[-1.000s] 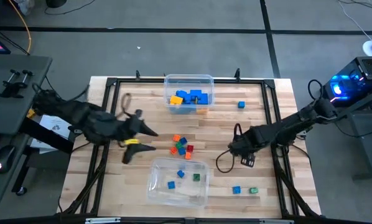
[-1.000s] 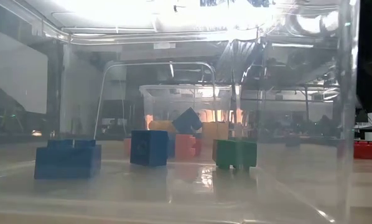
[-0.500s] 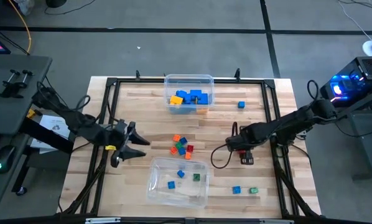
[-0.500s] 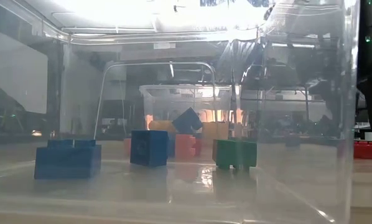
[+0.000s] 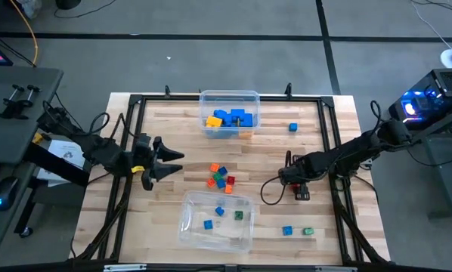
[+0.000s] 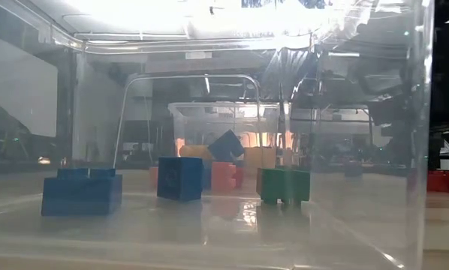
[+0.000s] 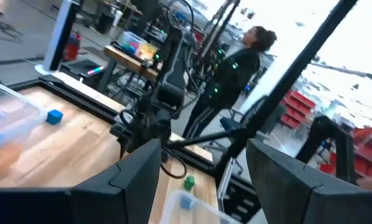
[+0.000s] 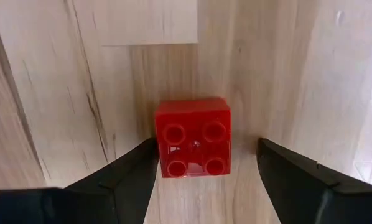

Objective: Sort blocks by size
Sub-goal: Put the red game piece into the bottom transparent bin

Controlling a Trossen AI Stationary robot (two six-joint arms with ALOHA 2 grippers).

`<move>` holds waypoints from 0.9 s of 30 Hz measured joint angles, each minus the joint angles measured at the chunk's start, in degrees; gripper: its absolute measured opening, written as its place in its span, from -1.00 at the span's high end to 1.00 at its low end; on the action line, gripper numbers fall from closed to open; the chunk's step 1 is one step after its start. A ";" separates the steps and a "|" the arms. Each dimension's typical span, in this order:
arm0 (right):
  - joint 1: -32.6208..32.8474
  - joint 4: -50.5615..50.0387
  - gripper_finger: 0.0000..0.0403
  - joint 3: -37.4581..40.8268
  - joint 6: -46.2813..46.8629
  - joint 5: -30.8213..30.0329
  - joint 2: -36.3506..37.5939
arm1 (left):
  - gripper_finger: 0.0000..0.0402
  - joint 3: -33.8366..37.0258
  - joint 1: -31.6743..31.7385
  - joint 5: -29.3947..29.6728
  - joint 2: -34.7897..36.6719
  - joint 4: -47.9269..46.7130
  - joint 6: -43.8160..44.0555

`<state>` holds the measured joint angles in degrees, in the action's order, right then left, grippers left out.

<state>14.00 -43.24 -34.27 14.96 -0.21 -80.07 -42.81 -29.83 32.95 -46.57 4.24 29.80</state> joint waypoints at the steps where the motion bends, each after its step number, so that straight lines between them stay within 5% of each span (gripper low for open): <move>1: 0.02 0.36 -0.30 0.05 0.15 -0.46 -0.02 | -0.10 0.00 0.15 0.54 -0.02 0.36 0.00; 13: 0.02 -2.19 0.32 -3.69 5.76 -3.36 -0.28 | -0.10 0.00 0.25 3.96 -0.02 2.55 -0.01; 19: 0.13 -9.75 0.32 -18.90 8.19 -6.34 2.08 | -0.10 0.00 0.25 3.98 -0.02 2.57 -1.57; 27: 4.37 8.81 0.32 -40.23 7.17 -6.77 -1.49 | -0.10 0.00 0.25 4.28 -0.02 2.48 -4.89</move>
<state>18.37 -34.43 -74.50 22.13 -6.98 -81.57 -42.81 -29.58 37.23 -46.59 6.72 24.91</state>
